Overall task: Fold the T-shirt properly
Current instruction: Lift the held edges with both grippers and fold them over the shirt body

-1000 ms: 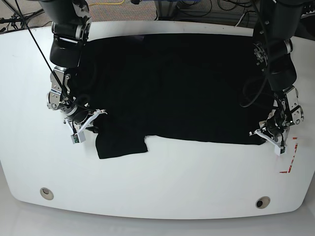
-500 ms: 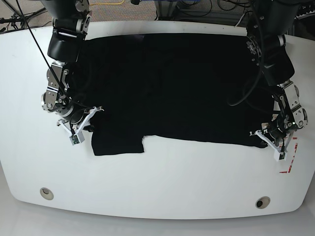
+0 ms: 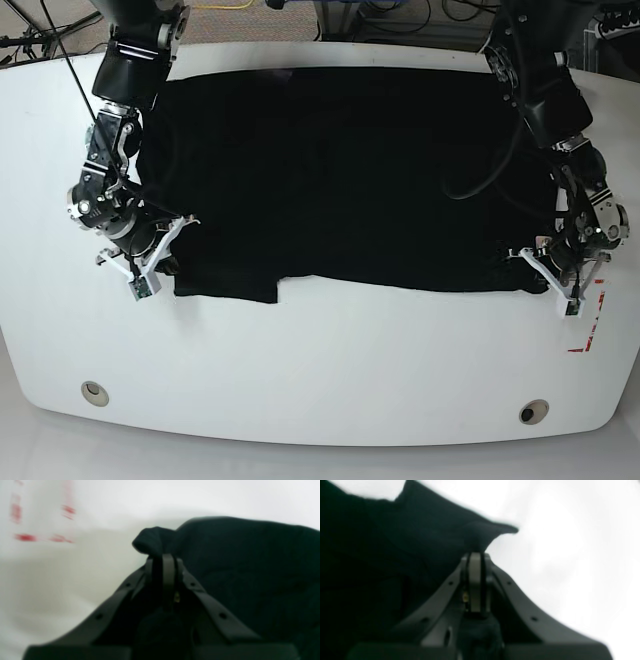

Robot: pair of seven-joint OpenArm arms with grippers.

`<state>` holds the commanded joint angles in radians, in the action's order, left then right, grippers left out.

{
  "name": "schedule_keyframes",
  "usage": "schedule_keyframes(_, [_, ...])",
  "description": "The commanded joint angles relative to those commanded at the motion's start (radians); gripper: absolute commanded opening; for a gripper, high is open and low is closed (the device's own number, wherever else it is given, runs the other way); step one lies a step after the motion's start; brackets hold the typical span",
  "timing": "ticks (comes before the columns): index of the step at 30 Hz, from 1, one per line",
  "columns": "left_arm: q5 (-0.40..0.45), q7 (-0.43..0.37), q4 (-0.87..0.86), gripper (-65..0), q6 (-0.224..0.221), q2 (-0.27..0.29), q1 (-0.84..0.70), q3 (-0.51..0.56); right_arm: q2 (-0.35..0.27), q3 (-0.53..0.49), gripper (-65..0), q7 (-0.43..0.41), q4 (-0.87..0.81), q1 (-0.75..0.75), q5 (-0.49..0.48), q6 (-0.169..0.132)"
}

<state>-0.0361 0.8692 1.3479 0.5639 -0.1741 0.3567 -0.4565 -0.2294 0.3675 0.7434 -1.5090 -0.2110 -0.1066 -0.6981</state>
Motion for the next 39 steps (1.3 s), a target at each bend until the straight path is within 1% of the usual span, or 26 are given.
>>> schedule_keyframes(3, [0.000,0.026,0.037,-65.0,0.014,-0.005,-0.017,-0.003,0.000,0.005,-65.0,0.015,-0.035,0.025,0.000,0.000])
schedule_keyframes(6, [0.000,0.028,0.081,-65.0,0.014,-0.005,-0.044,-0.005,0.002,0.005,-65.0,0.032,-0.084,0.052,-0.002,0.000])
schedule_keyframes(11, [0.000,0.028,0.144,-65.0,0.026,-0.005,-0.084,-0.005,0.006,0.006,-65.0,0.060,-0.155,0.100,-0.002,0.000])
schedule_keyframes(13, [0.000,0.028,0.166,-65.0,0.032,-0.005,-0.097,-0.005,0.021,0.006,-65.0,0.060,-0.172,0.114,-0.002,0.000])
schedule_keyframes(18, [0.002,0.029,0.232,-65.0,0.038,-0.005,-0.129,-0.005,0.038,0.006,-65.0,0.064,-0.219,0.147,-0.002,0.000])
schedule_keyframes(23, [0.002,0.032,0.307,-65.0,0.038,-0.002,-0.172,-0.005,0.040,0.006,-65.0,0.069,-0.290,0.198,-0.002,0.002])
schedule_keyframes(27, [0.000,0.075,0.356,-65.0,0.041,-0.003,-0.199,-0.005,0.040,0.006,-65.0,0.124,-0.356,0.222,-0.002,0.002])
schedule_keyframes(29, [0.000,0.094,0.377,-65.0,0.043,-0.003,-0.212,-0.006,0.040,0.008,-65.0,0.135,-0.390,0.241,-0.002,0.002])
schedule_keyframes(30, [0.000,0.098,0.385,-65.0,0.048,-0.003,-0.219,-0.008,0.040,0.008,-65.0,0.137,-0.405,0.252,-0.002,0.002])
schedule_keyframes(32, [0.000,0.103,0.404,-65.0,0.071,-0.003,-0.238,-0.012,0.041,0.008,-65.0,0.138,-0.437,0.275,-0.002,0.002])
schedule_keyframes(35, [0.000,0.103,0.425,-65.0,0.124,-0.003,-0.270,-0.043,0.041,0.008,-65.0,0.140,-0.460,0.307,-0.002,0.002])
schedule_keyframes(36, [0.002,0.103,0.425,-65.0,0.132,-0.003,-0.276,-0.051,0.041,0.011,-65.0,0.140,-0.460,0.313,-0.002,0.002])
schedule_keyframes(39, [0.002,0.103,0.425,-65.0,0.134,-0.005,-0.290,-0.068,0.048,0.040,-65.0,0.140,-0.462,0.333,-0.002,0.002])
